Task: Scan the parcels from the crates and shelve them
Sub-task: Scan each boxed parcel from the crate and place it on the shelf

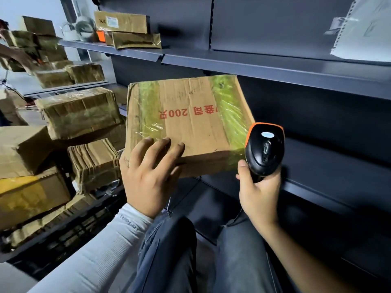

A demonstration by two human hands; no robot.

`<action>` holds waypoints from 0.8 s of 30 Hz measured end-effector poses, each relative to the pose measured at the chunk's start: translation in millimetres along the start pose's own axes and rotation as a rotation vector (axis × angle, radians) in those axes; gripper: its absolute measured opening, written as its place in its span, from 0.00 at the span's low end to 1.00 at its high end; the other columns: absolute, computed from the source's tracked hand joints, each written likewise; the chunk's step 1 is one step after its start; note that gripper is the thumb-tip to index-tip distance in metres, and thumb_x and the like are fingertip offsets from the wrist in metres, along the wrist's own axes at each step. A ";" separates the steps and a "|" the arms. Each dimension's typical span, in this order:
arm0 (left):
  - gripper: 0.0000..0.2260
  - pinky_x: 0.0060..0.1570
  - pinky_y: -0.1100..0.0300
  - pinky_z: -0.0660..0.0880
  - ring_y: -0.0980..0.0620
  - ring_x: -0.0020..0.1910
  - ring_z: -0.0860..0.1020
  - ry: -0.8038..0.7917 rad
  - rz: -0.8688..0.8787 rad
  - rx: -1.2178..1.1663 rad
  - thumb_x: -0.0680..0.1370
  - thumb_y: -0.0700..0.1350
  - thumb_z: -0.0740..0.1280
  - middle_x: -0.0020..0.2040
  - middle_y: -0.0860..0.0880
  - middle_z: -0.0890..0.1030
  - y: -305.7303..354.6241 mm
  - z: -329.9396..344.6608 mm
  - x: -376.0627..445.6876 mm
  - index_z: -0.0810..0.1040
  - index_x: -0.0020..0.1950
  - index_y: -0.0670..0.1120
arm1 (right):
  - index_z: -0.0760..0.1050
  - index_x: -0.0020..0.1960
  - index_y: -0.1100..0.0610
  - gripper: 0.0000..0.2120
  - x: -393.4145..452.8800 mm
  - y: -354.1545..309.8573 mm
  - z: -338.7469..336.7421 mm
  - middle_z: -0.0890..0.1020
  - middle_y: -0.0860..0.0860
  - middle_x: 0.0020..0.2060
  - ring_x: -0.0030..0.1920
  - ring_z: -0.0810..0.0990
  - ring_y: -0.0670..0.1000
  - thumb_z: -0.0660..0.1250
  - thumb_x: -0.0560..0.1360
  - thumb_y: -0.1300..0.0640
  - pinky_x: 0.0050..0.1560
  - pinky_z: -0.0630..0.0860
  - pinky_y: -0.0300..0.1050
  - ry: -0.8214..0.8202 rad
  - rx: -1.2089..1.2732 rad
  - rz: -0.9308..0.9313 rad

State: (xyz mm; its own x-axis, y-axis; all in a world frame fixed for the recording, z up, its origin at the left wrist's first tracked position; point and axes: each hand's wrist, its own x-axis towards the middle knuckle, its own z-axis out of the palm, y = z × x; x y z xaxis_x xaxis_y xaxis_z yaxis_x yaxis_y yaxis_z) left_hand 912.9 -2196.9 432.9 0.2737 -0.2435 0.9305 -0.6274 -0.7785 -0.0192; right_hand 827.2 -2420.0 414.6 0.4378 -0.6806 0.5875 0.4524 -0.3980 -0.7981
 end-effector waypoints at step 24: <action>0.18 0.54 0.39 0.75 0.34 0.58 0.80 -0.115 0.007 -0.316 0.79 0.52 0.76 0.61 0.45 0.84 18.9 4.8 -70.6 0.84 0.66 0.47 | 0.77 0.61 0.60 0.16 -50.5 24.6 -74.0 0.84 0.46 0.47 0.43 0.84 0.44 0.71 0.76 0.56 0.29 0.82 0.43 0.147 0.051 0.280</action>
State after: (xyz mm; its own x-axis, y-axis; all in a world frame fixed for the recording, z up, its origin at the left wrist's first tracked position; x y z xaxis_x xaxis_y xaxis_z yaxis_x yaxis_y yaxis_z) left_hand 885.3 -2197.2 365.1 0.3371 -0.3259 0.8832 -0.8199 -0.5627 0.1053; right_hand 758.7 -2440.9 355.4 0.4351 -0.8426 0.3172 0.3703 -0.1537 -0.9161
